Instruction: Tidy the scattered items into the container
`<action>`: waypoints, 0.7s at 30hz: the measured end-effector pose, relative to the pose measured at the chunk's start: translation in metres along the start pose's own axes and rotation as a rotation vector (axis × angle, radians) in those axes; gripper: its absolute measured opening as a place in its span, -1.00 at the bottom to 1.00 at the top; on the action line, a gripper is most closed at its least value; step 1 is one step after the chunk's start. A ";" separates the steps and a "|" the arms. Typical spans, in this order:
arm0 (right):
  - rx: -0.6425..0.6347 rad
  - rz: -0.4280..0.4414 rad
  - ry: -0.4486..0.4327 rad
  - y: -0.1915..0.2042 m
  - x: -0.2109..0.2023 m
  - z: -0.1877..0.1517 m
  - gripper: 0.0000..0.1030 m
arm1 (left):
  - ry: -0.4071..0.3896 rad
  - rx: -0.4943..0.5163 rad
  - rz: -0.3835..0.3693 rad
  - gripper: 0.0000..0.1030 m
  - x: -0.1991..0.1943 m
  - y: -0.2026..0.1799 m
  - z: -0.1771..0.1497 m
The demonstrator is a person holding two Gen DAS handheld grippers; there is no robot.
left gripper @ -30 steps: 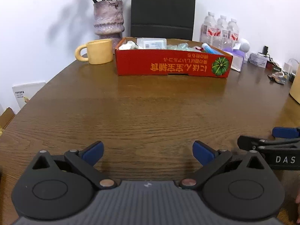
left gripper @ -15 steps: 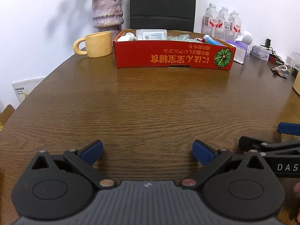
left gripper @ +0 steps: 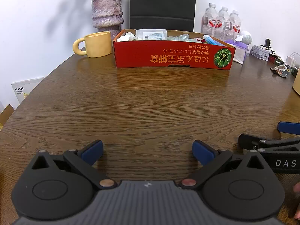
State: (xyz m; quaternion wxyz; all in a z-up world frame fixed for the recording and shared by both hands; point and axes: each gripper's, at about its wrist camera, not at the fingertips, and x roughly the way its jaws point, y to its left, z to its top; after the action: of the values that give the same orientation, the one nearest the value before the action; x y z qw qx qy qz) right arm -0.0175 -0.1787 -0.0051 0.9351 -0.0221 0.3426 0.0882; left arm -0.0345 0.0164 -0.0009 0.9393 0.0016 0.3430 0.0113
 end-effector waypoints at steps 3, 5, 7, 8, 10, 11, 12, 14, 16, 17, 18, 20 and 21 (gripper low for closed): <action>-0.003 0.004 0.000 0.000 0.000 0.000 1.00 | 0.000 0.000 0.000 1.00 0.000 0.000 0.000; -0.003 0.004 0.000 0.000 -0.001 0.000 1.00 | 0.000 0.000 0.000 1.00 0.000 0.000 0.000; -0.003 0.003 0.000 0.000 -0.001 0.000 1.00 | 0.000 0.000 0.000 1.00 0.000 0.000 0.000; -0.003 0.003 0.000 0.000 -0.001 0.000 1.00 | 0.000 0.000 0.000 1.00 0.000 0.000 0.000; -0.001 0.003 -0.001 0.000 -0.001 0.000 1.00 | 0.000 0.000 0.000 1.00 0.000 0.000 0.000; 0.000 0.004 -0.001 0.000 -0.001 0.000 1.00 | 0.000 0.000 0.000 1.00 0.000 0.000 0.000; 0.000 0.004 -0.001 0.000 -0.001 0.000 1.00 | 0.000 0.000 0.000 1.00 0.000 0.000 0.000; 0.000 0.003 -0.001 0.000 -0.001 0.000 1.00 | 0.000 0.000 0.000 1.00 0.000 0.000 0.000; 0.001 0.002 -0.001 0.000 -0.001 0.000 1.00 | 0.000 0.000 0.000 1.00 0.000 0.000 0.000; 0.002 0.001 -0.001 0.000 0.000 0.000 1.00 | 0.000 0.001 0.000 1.00 0.000 0.000 0.000; 0.002 0.001 -0.001 0.000 -0.001 0.001 1.00 | 0.000 0.001 0.000 1.00 0.000 0.000 0.000; 0.002 0.001 -0.001 0.000 -0.001 0.001 1.00 | 0.000 0.001 0.000 1.00 0.000 0.000 0.000; 0.002 0.001 0.000 0.000 -0.001 0.001 1.00 | 0.000 0.001 0.000 1.00 0.000 0.000 0.000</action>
State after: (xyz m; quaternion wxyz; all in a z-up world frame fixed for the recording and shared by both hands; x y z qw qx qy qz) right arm -0.0174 -0.1790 -0.0043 0.9351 -0.0211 0.3424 0.0883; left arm -0.0344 0.0164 -0.0010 0.9392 0.0021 0.3431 0.0114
